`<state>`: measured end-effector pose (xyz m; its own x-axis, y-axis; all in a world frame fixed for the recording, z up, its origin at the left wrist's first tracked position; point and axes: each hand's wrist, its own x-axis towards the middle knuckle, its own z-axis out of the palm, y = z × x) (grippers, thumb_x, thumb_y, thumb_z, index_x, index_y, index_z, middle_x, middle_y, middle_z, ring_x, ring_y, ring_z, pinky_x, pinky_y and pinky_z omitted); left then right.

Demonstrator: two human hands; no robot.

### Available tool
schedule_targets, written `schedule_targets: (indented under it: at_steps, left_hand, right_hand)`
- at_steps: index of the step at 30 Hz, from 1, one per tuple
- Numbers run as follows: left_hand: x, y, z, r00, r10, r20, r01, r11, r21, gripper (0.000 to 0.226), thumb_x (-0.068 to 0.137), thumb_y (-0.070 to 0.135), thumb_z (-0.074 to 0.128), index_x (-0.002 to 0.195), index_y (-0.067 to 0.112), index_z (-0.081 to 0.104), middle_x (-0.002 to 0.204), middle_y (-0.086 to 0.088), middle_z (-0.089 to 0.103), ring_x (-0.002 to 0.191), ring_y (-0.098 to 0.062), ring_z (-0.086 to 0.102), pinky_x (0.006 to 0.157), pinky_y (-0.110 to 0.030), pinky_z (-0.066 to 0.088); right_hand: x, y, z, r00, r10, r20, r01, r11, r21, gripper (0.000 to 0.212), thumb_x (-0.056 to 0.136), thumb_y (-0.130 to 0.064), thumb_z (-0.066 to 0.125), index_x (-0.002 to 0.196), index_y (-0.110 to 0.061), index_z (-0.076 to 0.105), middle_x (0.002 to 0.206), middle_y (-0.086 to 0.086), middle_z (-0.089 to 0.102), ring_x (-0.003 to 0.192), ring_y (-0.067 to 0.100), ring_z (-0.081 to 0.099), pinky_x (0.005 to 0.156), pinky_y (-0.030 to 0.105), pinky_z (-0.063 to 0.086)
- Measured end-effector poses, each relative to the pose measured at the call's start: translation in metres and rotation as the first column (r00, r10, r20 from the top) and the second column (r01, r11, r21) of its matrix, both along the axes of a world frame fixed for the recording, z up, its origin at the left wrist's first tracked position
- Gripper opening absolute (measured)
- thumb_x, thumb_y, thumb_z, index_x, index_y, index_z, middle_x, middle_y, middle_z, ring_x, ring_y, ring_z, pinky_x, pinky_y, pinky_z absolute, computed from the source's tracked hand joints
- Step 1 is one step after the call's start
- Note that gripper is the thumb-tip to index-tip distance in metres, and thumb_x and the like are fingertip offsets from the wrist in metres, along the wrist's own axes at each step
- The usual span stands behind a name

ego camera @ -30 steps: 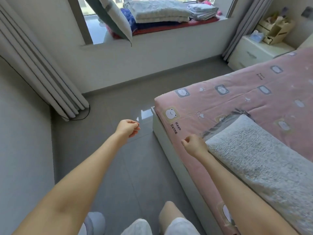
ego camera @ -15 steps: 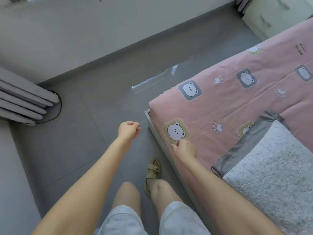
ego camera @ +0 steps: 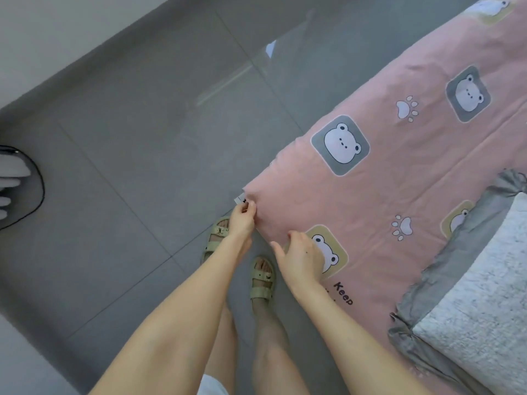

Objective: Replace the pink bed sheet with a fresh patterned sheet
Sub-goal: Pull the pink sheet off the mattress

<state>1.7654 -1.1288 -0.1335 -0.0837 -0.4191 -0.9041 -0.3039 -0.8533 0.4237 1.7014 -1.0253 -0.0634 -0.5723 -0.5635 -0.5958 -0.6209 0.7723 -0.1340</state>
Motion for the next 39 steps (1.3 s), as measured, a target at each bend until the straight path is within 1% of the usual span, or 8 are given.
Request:
schedule_targets:
  at_steps: [6, 12, 16, 18, 23, 29, 33, 39]
  left_hand:
    - [0.011, -0.015, 0.027, 0.957, -0.291, -0.013, 0.287, 0.947, -0.145, 0.028, 0.092, 0.000, 0.040, 0.067, 0.010, 0.046, 0.060, -0.001, 0.041, 0.056, -0.012, 0.032, 0.054, -0.024, 0.026]
    - [0.024, -0.029, 0.063, 0.870, -0.483, -0.096, 0.464, 0.869, -0.171, 0.028, 0.090, 0.001, 0.044, 0.064, 0.012, 0.043, 0.057, 0.004, 0.038, 0.053, -0.009, 0.030, 0.050, -0.021, 0.024]
    - [0.014, -0.031, 0.077, 0.802, -0.597, -0.018, 0.578, 0.783, -0.232, 0.027, 0.090, 0.008, 0.047, 0.064, 0.015, 0.043, 0.063, 0.003, 0.048, 0.059, -0.013, 0.039, 0.053, -0.023, 0.030]
    - [0.021, -0.031, 0.080, 0.667, -0.737, 0.112, 0.720, 0.597, -0.354, 0.011, 0.087, 0.019, 0.058, 0.080, 0.013, 0.054, 0.083, 0.000, 0.058, 0.078, -0.017, 0.049, 0.067, -0.027, 0.039]
    - [0.018, -0.038, 0.106, 0.318, -0.826, 0.466, 0.854, 0.036, -0.519, 0.070, 0.072, 0.039, 0.075, 0.130, 0.015, 0.045, 0.126, -0.004, 0.048, 0.117, -0.025, 0.042, 0.094, -0.034, 0.035]
    - [-0.049, -0.031, 0.166, 0.102, -0.835, 0.541, 0.656, -0.353, -0.668, 0.029, 0.063, 0.006, 0.058, 0.091, 0.007, 0.063, 0.078, -0.012, 0.060, 0.073, -0.034, 0.059, 0.056, -0.034, 0.046]
    - [-0.085, -0.025, 0.206, 0.171, -0.810, 0.561, 0.619, -0.355, -0.701, 0.004, 0.073, 0.009, 0.058, 0.070, 0.011, 0.057, 0.072, -0.009, 0.061, 0.069, -0.033, 0.059, 0.053, -0.034, 0.037]
    - [-0.159, -0.039, 0.310, 0.301, -0.847, 0.439, 0.664, -0.144, -0.733, 0.030, 0.079, 0.009, 0.059, 0.057, 0.007, 0.038, 0.059, -0.014, 0.028, 0.064, -0.021, 0.023, 0.050, -0.033, 0.016]
  right_hand:
    - [0.019, -0.040, -0.003, 0.994, -0.003, -0.110, 0.016, 0.993, 0.116, 0.049, 0.087, -0.054, 0.055, 0.107, -0.009, 0.054, 0.108, 0.007, 0.061, 0.103, 0.026, 0.057, 0.079, 0.034, 0.042]
    - [0.020, -0.067, 0.013, 0.988, 0.077, -0.134, -0.057, 0.987, 0.148, 0.041, 0.038, -0.023, 0.093, 0.056, -0.009, 0.059, 0.053, 0.005, 0.059, 0.047, 0.024, 0.060, 0.042, 0.022, 0.032]
    - [0.011, -0.060, 0.029, 0.999, -0.043, 0.019, 0.043, 0.999, 0.012, 0.011, 0.088, -0.006, 0.050, 0.087, -0.002, 0.061, 0.091, 0.019, 0.066, 0.084, 0.037, 0.059, 0.062, 0.032, 0.028]
    - [0.003, -0.046, 0.050, 0.990, -0.131, 0.053, 0.135, 0.987, -0.089, 0.021, 0.087, -0.013, 0.049, 0.067, -0.008, 0.050, 0.071, 0.016, 0.060, 0.070, 0.034, 0.049, 0.059, 0.033, 0.022]
    - [-0.036, -0.010, 0.143, 0.957, -0.262, 0.129, 0.286, 0.926, -0.245, 0.049, 0.083, -0.015, 0.065, 0.052, -0.017, 0.028, 0.051, -0.003, 0.029, 0.060, 0.019, 0.032, 0.056, 0.034, 0.022]
    - [-0.093, 0.034, 0.246, 0.861, -0.471, 0.193, 0.501, 0.717, -0.484, 0.038, 0.083, -0.011, 0.067, 0.053, -0.002, 0.046, 0.049, -0.002, 0.034, 0.051, 0.008, 0.032, 0.051, 0.025, 0.024]
    - [-0.143, 0.063, 0.280, 0.740, -0.644, 0.196, 0.600, 0.499, -0.625, 0.032, 0.084, -0.007, 0.067, 0.055, 0.001, 0.055, 0.043, -0.003, 0.041, 0.044, 0.007, 0.036, 0.050, 0.019, 0.030]
    - [-0.194, 0.106, 0.275, 0.579, -0.798, 0.169, 0.655, 0.332, -0.679, 0.039, 0.085, -0.017, 0.067, 0.049, -0.013, 0.052, 0.049, -0.002, 0.046, 0.057, 0.019, 0.045, 0.066, 0.033, 0.039]
